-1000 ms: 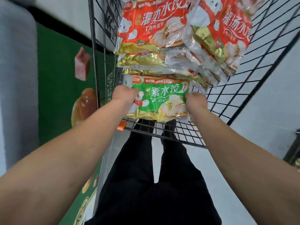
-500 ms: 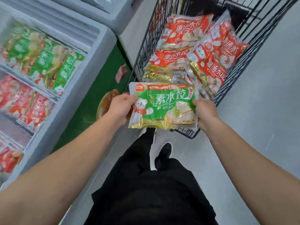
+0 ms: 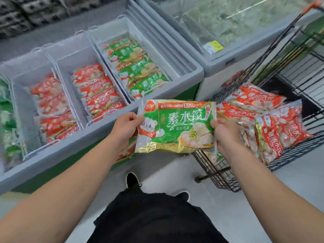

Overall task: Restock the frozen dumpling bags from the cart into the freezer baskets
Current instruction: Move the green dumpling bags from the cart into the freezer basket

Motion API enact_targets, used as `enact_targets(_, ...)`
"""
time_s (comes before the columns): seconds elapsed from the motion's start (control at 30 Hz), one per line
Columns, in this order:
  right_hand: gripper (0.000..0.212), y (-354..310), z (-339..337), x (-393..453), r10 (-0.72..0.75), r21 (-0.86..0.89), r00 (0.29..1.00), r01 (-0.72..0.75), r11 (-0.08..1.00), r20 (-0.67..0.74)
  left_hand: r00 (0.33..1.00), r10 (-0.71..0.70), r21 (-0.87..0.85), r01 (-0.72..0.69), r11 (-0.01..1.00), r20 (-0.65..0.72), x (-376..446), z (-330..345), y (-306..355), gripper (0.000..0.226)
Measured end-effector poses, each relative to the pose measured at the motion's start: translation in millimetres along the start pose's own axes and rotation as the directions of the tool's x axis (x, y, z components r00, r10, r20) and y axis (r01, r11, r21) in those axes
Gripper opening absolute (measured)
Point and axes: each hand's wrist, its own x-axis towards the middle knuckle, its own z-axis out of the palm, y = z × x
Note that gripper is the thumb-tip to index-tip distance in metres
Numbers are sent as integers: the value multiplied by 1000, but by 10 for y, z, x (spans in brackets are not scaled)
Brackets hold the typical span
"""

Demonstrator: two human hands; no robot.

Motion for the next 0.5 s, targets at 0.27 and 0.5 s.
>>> enact_targets(0.27,19,-516,1474,-251,-89,-39,989,94,995,116,991,-31,-180,7,984,-133,304,-1368,-291,29)
enact_targets(0.5,16,-831,2670,-289,-110,-114,984,126,985,143,977,-59,-245,8,969,-204,801,-2291,-389,32)
